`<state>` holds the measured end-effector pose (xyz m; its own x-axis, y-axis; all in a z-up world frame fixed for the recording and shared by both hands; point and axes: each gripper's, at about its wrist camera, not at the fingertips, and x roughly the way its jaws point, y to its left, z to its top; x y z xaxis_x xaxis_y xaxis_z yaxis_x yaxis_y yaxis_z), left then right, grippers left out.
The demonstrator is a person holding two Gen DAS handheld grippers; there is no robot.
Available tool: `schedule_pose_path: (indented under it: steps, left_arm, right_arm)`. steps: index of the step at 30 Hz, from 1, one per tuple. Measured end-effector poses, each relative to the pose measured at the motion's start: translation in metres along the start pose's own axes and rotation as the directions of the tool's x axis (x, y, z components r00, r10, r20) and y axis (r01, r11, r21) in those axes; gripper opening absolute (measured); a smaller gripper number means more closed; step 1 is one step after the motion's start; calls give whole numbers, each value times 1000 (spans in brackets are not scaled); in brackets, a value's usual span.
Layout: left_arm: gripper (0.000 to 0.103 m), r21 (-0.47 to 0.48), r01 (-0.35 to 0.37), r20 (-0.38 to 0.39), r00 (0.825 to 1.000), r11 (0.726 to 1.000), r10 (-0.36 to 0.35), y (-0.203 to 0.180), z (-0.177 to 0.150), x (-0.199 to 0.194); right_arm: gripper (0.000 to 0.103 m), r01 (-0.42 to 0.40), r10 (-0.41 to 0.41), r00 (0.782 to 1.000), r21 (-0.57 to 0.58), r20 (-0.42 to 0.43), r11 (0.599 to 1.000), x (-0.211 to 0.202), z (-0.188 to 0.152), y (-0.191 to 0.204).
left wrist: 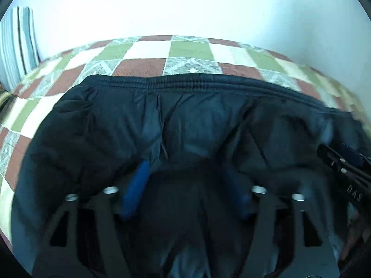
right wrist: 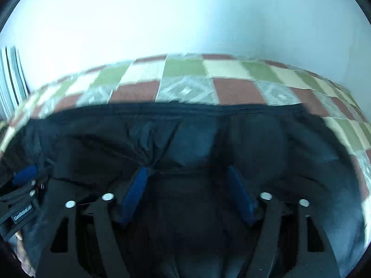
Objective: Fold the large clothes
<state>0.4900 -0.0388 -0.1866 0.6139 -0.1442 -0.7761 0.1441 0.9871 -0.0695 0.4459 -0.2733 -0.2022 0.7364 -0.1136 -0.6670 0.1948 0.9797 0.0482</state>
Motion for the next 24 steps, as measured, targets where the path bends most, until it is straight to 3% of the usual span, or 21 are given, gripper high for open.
schedule_pose_path:
  steps: [6,12,15,19,24]
  left_arm:
    - [85,-46,-26,68,997,999,29,42,-30,-70]
    - [90,-234,-73,74,993,969,93,108,-87,-118]
    - [91,-339,7,52,999,941,12,128,-111,-119]
    - [94,-371,86,47,996,925,-73,126,-119,-109]
    - [96,-390,99,45,995,916,-88,122,-115,-88]
  right_arm:
    - [77,27,-30,999,103,28,994,-64,-16,-66]
    - [79,77,-78,997,217,-7,973,-97,-49,-141]
    - [79,77,-67,997,260,-45,963,-96,-68,-166]
    - [79,-2,38,994,342,-99,940,-83,-87,-182]
    - [84,-43,103,987,420,-122,907,-64,-100,-190]
